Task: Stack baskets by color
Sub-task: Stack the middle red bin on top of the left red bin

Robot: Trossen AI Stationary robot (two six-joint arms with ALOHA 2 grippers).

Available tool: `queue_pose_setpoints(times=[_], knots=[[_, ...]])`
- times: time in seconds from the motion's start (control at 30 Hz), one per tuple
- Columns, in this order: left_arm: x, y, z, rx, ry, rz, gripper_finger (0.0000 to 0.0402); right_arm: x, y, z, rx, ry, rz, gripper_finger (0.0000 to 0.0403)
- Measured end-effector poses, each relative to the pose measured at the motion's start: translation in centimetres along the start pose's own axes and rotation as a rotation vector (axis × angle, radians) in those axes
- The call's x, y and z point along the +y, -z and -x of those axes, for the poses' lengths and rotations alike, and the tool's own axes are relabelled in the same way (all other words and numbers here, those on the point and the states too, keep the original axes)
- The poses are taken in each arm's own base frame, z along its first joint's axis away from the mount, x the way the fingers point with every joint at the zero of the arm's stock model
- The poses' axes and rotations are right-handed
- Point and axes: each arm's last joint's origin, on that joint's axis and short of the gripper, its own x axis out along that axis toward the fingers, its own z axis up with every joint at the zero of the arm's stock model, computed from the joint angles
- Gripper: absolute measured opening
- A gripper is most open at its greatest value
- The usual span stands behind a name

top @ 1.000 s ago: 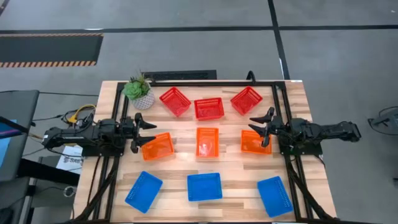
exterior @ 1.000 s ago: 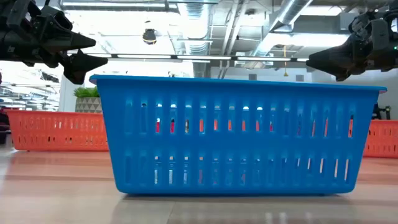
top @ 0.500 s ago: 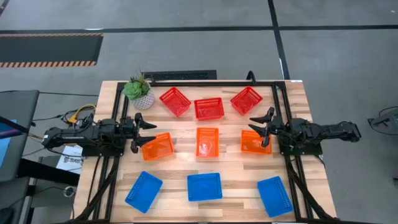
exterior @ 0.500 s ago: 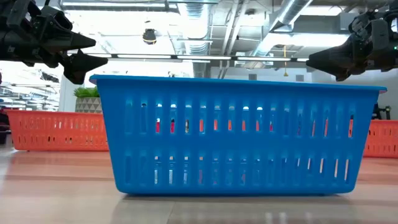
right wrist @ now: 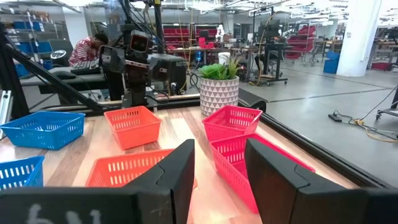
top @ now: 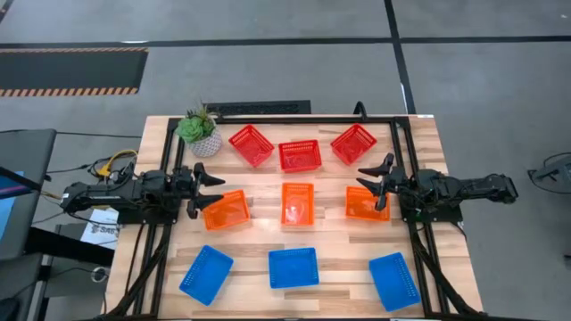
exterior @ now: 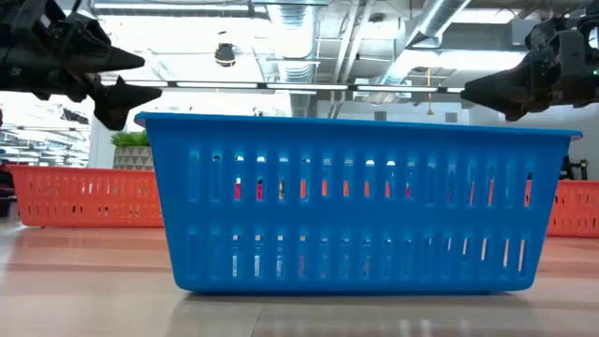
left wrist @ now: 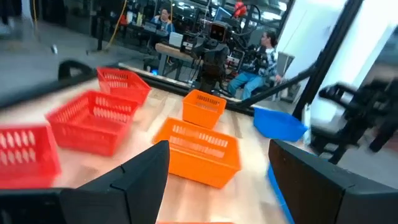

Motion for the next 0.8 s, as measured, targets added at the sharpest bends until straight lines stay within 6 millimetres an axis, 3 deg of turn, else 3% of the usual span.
queue_pose_setpoints(times=[0.1, 0.3, 0.47, 0.8], knots=[[0.0, 0.0, 0.0, -0.003, -0.005, 0.164, 0.0263, 0.0, -0.2, 0.0, -0.025, 0.001, -0.013, 0.0166], [0.1, -0.1, 0.0, -0.034, -0.033, 0.51, 0.0263, 0.0, -1.3, 0.1, -0.134, -0.045, -0.492, 0.0165], [0.4, -0.5, 0.1, -0.146, -0.127, 0.7, 0.0263, 0.0, -1.6, 0.1, -0.156, -0.07, -0.726, 0.0166], [0.9, -0.8, 0.3, -0.311, -0.285, 0.735, 0.0263, -0.2, -1.5, 0.1, -0.155, -0.039, -0.759, 0.0163]])
